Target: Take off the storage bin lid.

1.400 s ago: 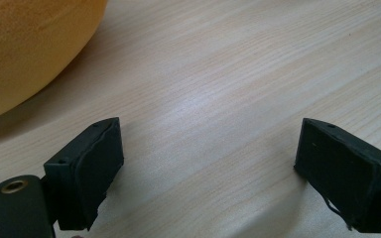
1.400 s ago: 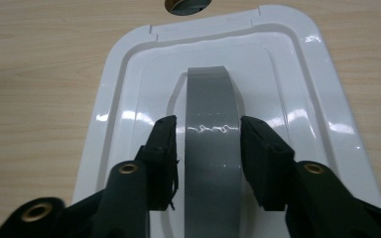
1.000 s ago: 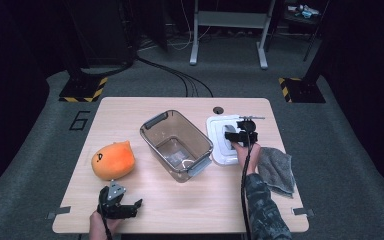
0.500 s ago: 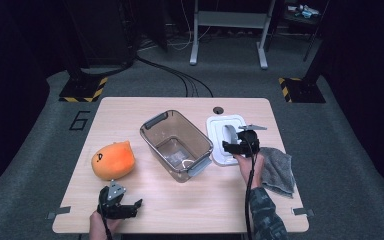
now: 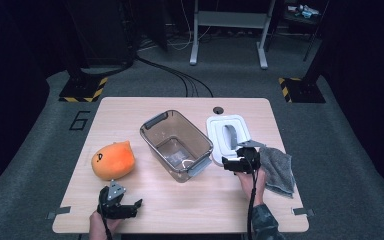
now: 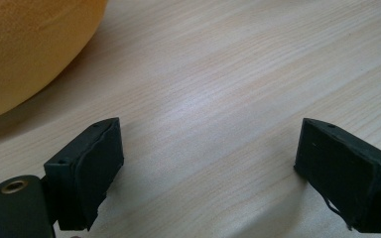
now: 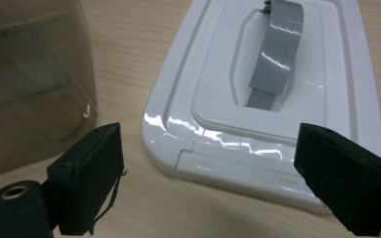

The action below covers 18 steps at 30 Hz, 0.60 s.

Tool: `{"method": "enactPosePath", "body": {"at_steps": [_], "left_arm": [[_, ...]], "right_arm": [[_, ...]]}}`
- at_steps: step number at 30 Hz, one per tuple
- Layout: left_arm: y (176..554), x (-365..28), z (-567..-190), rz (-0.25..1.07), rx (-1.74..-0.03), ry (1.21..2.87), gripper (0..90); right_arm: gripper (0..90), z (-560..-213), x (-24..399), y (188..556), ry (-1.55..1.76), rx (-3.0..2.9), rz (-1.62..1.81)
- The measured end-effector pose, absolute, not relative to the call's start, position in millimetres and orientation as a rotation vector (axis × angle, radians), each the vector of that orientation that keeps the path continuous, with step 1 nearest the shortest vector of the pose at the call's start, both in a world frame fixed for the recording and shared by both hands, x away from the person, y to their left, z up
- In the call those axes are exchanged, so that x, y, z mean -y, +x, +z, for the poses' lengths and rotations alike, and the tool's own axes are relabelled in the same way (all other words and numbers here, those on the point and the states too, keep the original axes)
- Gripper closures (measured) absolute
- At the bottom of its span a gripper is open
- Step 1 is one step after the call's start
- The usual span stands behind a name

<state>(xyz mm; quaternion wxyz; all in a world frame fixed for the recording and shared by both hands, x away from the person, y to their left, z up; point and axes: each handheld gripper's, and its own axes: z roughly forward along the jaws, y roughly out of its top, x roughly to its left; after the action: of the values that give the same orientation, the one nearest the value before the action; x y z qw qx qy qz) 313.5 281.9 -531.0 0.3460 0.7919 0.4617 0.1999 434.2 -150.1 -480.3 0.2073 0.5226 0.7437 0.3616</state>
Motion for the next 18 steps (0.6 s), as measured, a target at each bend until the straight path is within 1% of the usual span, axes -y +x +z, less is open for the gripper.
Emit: {"method": "enactPosePath", "body": {"at_steps": [5,14,18], "left_arm": [[313.5,-282.1,-530.7,0.513,-1.197,2.059,11.0],[313.8,-282.5,-530.9,0.514,-1.184,2.061,10.7],[314.2,-283.0,-530.6,0.515,-1.189,2.053,10.8]], "right_arm": [[8.0,-490.9,147.1,421.0,1.437,-2.107,0.984],[0.1,-515.5,140.8,400.2,1.434,-2.11,0.912],[0.0,-521.9,139.5,395.2,1.424,-2.117,0.884]]}}
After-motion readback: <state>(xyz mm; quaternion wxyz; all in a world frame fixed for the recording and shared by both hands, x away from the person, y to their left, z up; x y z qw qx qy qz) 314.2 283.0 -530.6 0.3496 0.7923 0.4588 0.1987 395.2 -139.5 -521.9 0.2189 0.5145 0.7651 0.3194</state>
